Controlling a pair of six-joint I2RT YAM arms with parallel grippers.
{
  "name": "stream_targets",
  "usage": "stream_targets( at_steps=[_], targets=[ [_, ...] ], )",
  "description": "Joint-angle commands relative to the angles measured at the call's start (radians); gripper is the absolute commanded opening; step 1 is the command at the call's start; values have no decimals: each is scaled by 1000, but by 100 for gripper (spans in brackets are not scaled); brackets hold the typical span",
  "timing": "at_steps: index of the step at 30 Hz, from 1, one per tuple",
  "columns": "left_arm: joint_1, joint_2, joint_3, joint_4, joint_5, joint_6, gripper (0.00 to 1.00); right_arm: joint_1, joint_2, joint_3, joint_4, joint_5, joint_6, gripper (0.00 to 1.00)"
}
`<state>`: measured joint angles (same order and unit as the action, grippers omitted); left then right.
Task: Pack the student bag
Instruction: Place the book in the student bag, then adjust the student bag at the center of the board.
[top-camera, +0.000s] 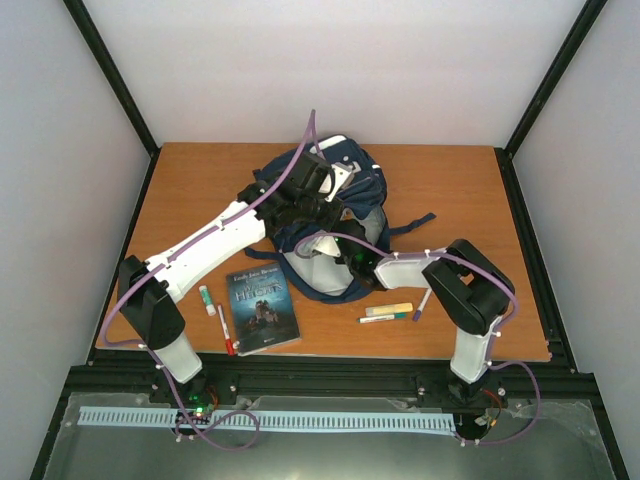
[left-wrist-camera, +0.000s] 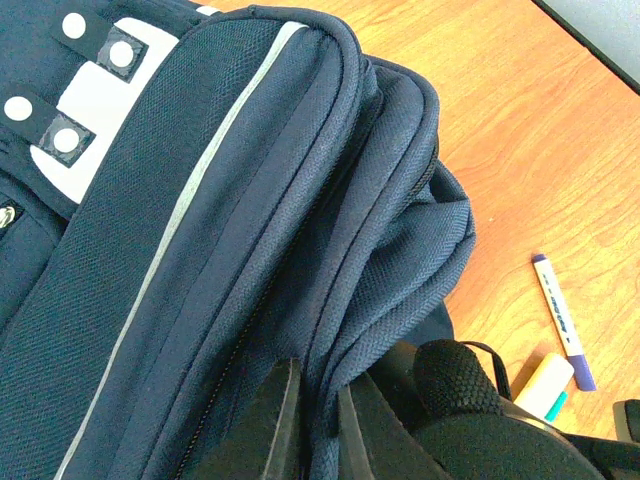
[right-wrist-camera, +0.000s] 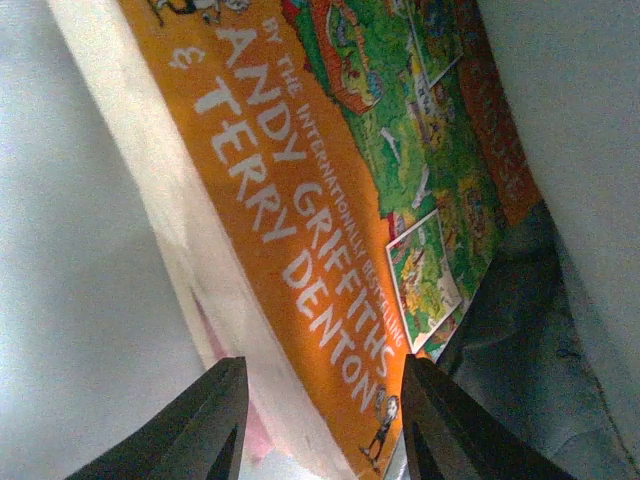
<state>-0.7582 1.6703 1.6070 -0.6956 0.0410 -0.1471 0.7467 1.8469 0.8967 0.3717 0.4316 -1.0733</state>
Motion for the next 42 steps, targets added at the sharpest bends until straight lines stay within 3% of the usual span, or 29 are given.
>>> stream_targets(
  at_steps=[1,5,11,14,16,21,25,28,35,37,41,42],
  targets=[
    [0,-59,25,64,30,-16,1,4,-75,-5,-89,-49,67,44],
    [0,-36,37,42,-7,-35,7,44,-186,-54,-264,-134,120,48],
    [0,20,65,10,18,-42,16,114,-431,-89,-674,-360,274,50],
    [0,52,65,5,64,-28,32,114,-570,-91,-860,-512,308,50],
    [0,88,69,3,81,-27,34,114,-654,-89,-960,-609,317,50],
    [1,192,99,1,137,-77,35,92,-840,-108,-1010,-712,404,51],
    [0,147,105,5,113,-195,58,-31,-907,-140,-946,-739,475,51],
    [0,71,137,-27,72,-338,70,-116,-924,-166,-892,-703,534,53],
    [0,66,476,-388,-10,-594,76,-225,-838,-143,-797,-460,612,61],
    [0,55,526,-434,36,-630,77,-285,-757,-88,-803,-469,638,62],
    [0,-22,509,-408,129,-721,90,-459,-553,106,-835,-639,730,60],
    [0,-38,507,-397,140,-743,98,-490,-492,156,-840,-664,750,59]
  ],
)
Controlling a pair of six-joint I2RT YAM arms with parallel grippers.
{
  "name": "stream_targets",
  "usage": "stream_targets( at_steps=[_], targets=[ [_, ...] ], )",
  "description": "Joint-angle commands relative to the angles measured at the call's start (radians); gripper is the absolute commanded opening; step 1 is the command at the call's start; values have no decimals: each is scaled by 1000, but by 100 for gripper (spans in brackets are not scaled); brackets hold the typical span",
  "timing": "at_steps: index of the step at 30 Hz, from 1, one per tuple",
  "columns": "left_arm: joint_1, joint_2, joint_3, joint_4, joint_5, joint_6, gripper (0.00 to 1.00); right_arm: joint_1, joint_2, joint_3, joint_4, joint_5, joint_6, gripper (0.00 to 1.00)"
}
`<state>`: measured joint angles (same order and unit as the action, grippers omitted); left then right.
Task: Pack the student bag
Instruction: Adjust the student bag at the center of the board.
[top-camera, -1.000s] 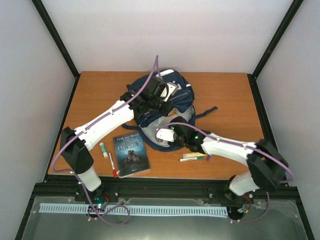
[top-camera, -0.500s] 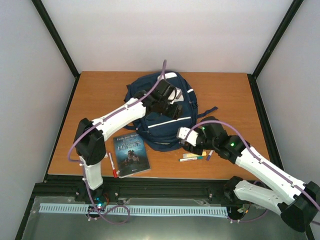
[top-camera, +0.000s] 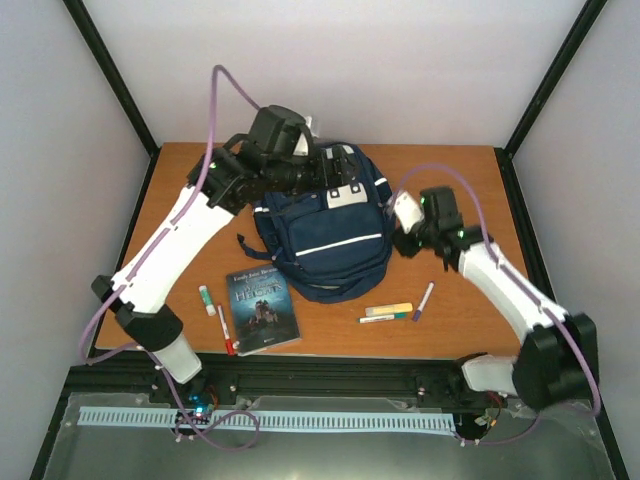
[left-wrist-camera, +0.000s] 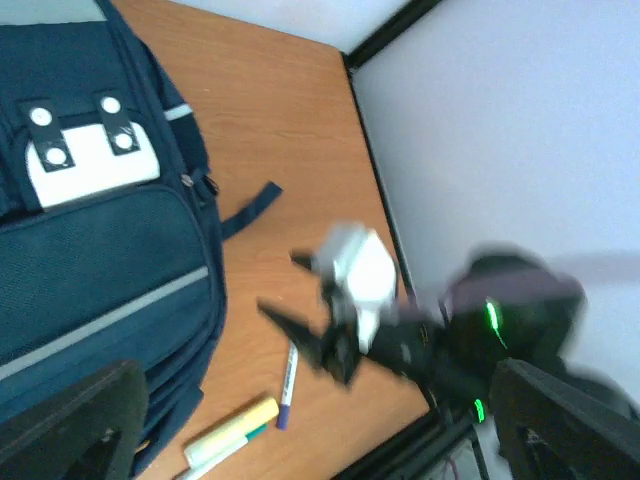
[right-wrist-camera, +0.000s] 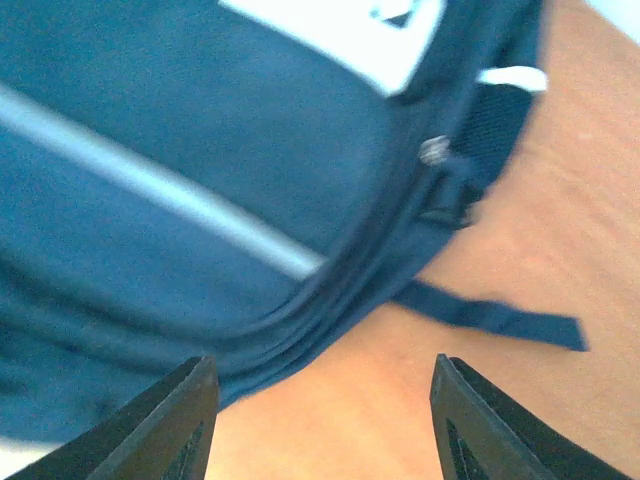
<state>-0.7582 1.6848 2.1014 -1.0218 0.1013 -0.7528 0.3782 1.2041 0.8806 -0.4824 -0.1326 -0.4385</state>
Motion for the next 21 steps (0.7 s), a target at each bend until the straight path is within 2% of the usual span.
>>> stream_targets(
  at_steps=[1,3,9,14,18,21],
  targets=[
    [0,-63,15,-64,91,-155,100,-133,209,218,10,-116,136,58],
    [0,-76,30,-56,103,-171,100,-168,302,300,5,-129,166,56],
    [-1,-60,119,-58,166,-158,100,-171,473,458,-7,-128,182,55],
    [-1,-55,138,-65,138,-123,100,-172,519,516,-25,-144,193,55],
    [-1,-81,86,-1,151,-127,100,-171,529,507,-21,-147,193,55],
    [-2,-68,109,-18,153,-105,100,-171,530,494,-16,-152,188,55]
  ],
)
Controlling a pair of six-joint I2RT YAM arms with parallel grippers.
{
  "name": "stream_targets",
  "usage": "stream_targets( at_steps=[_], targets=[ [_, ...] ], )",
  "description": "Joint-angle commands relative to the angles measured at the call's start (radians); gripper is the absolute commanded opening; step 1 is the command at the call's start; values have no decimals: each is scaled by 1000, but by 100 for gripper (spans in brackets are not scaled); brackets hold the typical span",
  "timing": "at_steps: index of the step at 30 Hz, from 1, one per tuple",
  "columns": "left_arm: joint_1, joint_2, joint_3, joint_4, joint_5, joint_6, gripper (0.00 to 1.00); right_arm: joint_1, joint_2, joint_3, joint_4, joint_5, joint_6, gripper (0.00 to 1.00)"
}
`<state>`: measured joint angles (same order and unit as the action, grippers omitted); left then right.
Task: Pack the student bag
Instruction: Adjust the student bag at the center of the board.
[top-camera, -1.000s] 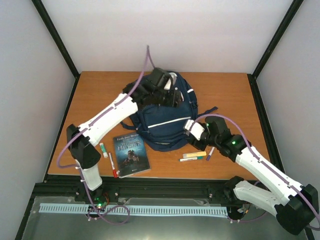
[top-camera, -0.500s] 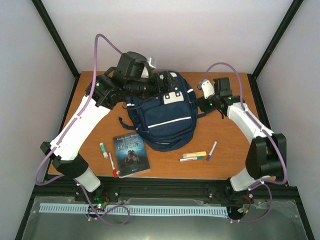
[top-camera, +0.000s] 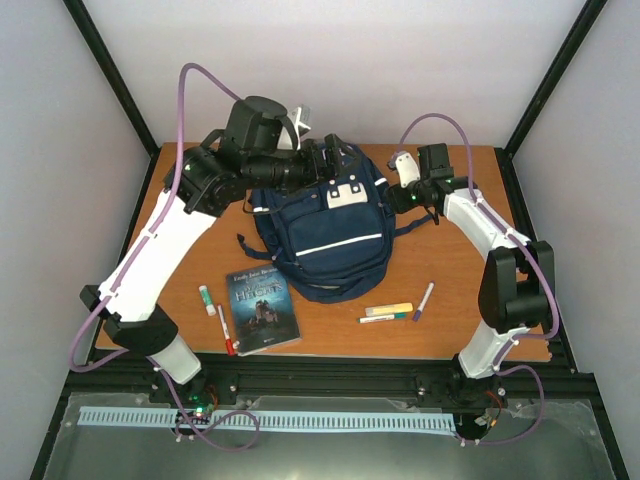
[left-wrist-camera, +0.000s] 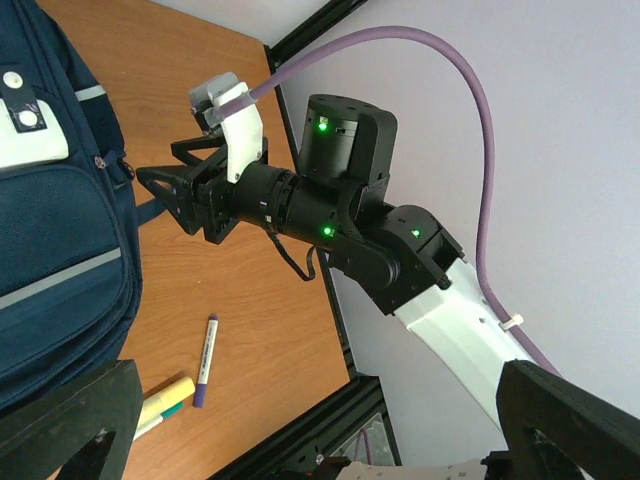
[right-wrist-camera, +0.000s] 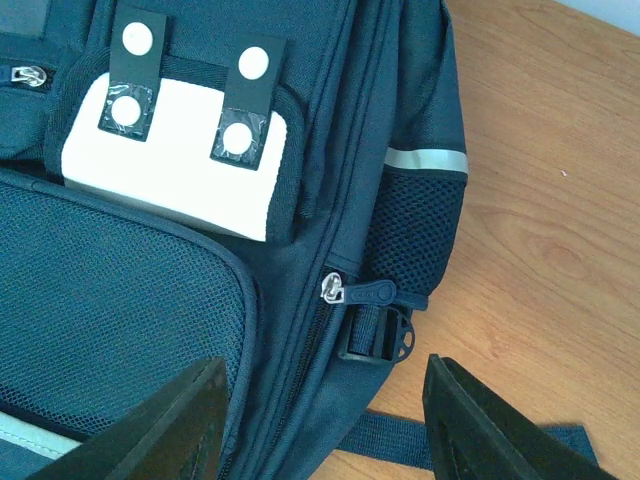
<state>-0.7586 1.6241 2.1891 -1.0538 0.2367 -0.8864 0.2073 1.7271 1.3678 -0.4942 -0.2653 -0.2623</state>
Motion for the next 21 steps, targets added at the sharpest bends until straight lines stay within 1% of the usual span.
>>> stream_targets(
  at_steps=[1,4,6,8,9,10,11,13,15,17,21],
  targets=[
    [-2,-10,15,14,1,40,100,0,6,1,-2,-21,10,55],
    [-5,-50,-102,77,-32,138,100,0,1,-16,14,-26,2,55],
    [-5,-103,-229,138,-42,301,100,0,0,-21,26,-25,-6,55],
    [-4,-171,-387,191,-144,424,100,-1,3,-21,42,-22,-12,55],
    [-4,-211,-473,236,-199,508,100,-1,9,-16,50,-24,-11,55],
    [-4,-246,-570,272,-280,567,100,-3,19,-9,58,-27,-9,55],
    [-3,-271,-648,289,-370,592,100,-2,31,2,60,-35,-7,55],
    [-2,-312,-763,321,-477,613,100,-2,66,32,64,-46,-2,55],
    [0,-353,-863,370,-505,650,100,-2,103,63,67,-46,-1,55],
    [2,-395,-948,400,-557,642,100,-2,155,99,63,-38,-1,55],
    [23,-456,-1094,472,-613,621,100,-3,264,192,50,-18,1,54]
  ],
)
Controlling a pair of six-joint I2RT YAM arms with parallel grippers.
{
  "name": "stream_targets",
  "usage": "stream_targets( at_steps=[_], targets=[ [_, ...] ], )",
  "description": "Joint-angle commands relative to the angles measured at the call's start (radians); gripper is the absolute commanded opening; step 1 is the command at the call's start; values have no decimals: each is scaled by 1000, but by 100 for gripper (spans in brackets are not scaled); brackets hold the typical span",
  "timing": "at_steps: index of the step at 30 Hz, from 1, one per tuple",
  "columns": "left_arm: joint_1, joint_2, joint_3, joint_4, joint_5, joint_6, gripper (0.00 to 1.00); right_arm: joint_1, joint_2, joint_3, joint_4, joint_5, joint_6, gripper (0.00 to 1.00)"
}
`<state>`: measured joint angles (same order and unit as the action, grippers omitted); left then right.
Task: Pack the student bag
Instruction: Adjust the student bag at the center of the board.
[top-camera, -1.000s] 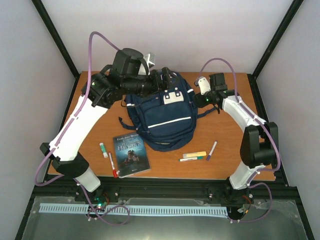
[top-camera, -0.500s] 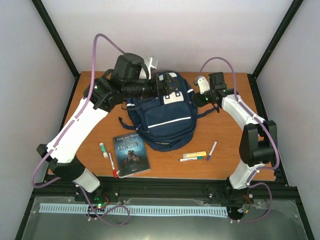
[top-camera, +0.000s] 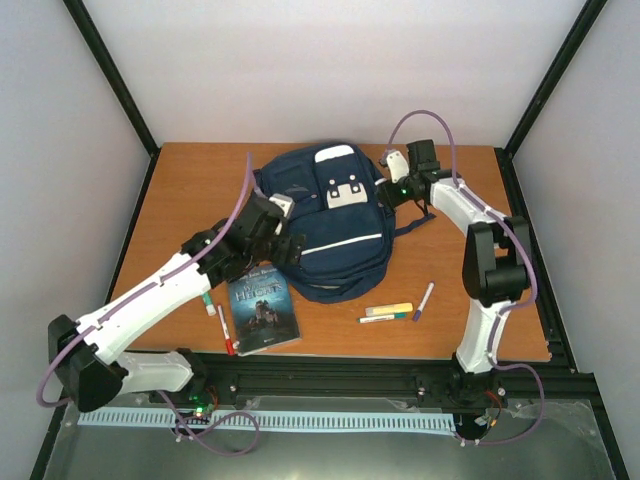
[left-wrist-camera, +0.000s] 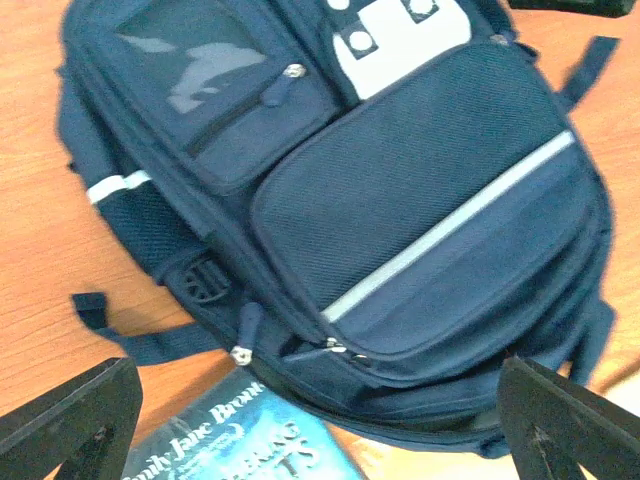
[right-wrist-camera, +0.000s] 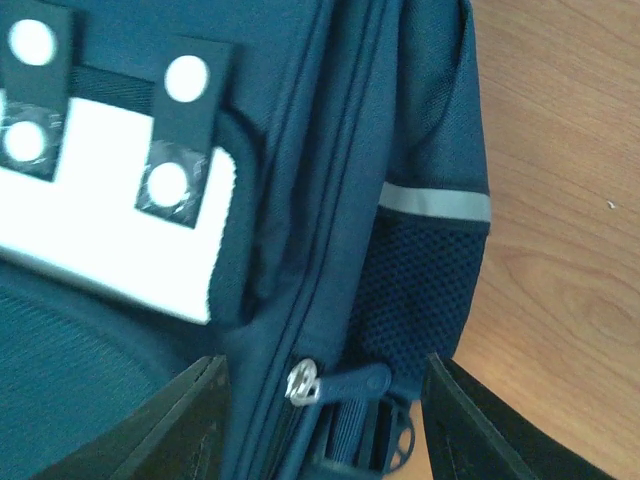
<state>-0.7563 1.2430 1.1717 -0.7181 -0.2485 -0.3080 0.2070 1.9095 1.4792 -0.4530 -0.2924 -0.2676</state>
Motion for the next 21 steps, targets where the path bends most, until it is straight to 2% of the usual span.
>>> stream_targets(
  at_steps=[1,4,7,13,17,21],
  targets=[
    [33,-82,-104,161,-146,33,100,-6,111,108,5,17,8,53],
    [63,-84,-158,221,-256,-17,100,-27,209,220,-26,28,30,50],
    [114,-38,-108,161,-159,-27,100,-54,305,353,-65,25,57,47],
    [133,-57,-152,214,-146,-23,100,-64,478,575,-163,25,48,48],
    [132,-90,-175,226,-96,-13,100,-82,558,665,-230,-123,59,47],
    [134,-84,-188,226,-198,-53,100,-92,568,654,-255,-246,65,40]
  ],
)
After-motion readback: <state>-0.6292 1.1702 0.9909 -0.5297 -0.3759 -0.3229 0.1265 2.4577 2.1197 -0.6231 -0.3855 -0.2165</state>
